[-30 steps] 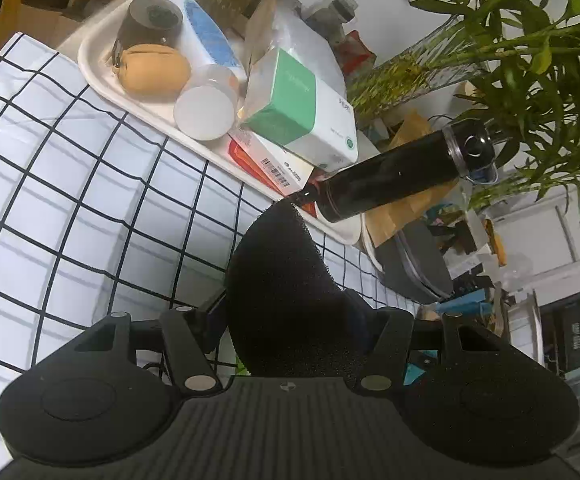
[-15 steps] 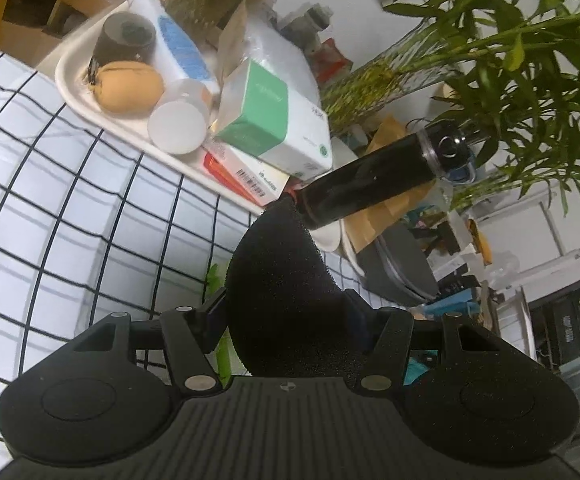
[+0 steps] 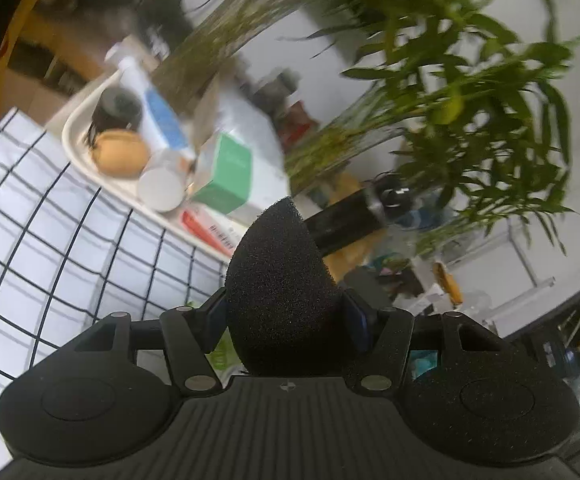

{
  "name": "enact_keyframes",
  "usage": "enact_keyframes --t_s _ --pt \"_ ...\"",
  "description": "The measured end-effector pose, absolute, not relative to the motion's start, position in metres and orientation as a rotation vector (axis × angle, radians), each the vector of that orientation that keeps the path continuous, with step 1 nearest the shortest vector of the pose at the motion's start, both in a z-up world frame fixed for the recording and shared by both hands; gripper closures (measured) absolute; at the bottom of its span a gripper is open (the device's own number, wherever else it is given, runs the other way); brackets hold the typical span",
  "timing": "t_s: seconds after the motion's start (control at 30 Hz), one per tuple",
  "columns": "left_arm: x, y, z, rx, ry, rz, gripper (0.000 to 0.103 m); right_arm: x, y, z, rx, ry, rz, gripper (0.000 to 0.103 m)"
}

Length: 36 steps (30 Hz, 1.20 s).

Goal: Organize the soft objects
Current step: 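Close the right tool on the teal loofah and lift it while the left tool holds the sponge, then carry the loofah and sponge into the cardboard box and open both tools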

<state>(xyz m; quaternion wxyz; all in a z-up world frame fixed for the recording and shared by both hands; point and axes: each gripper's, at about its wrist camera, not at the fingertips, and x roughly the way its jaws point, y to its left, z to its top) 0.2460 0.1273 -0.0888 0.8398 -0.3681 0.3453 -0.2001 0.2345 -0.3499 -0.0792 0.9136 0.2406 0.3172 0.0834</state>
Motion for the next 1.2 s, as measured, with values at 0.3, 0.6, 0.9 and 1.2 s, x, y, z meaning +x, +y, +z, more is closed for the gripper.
enact_keyframes --t_s 0.3,0.6,0.9,1.2 --pt "0.200 0.120 -0.051 -0.716 0.664 -0.487 0.045 0.179 -0.328 -0.037 0.442 0.530 0.318 0.041" --pt "0.153 0.104 -0.015 -0.574 0.682 -0.539 0.045 0.133 -0.288 -0.024 0.288 0.517 0.544 0.041" --pt "0.118 0.055 -0.002 -0.221 0.753 -0.529 0.045 0.099 -0.251 -0.028 0.101 0.579 0.642 0.040" --pt "0.098 0.019 -0.011 0.055 0.819 -0.516 0.044 0.084 -0.231 -0.042 -0.012 0.666 0.675 0.039"
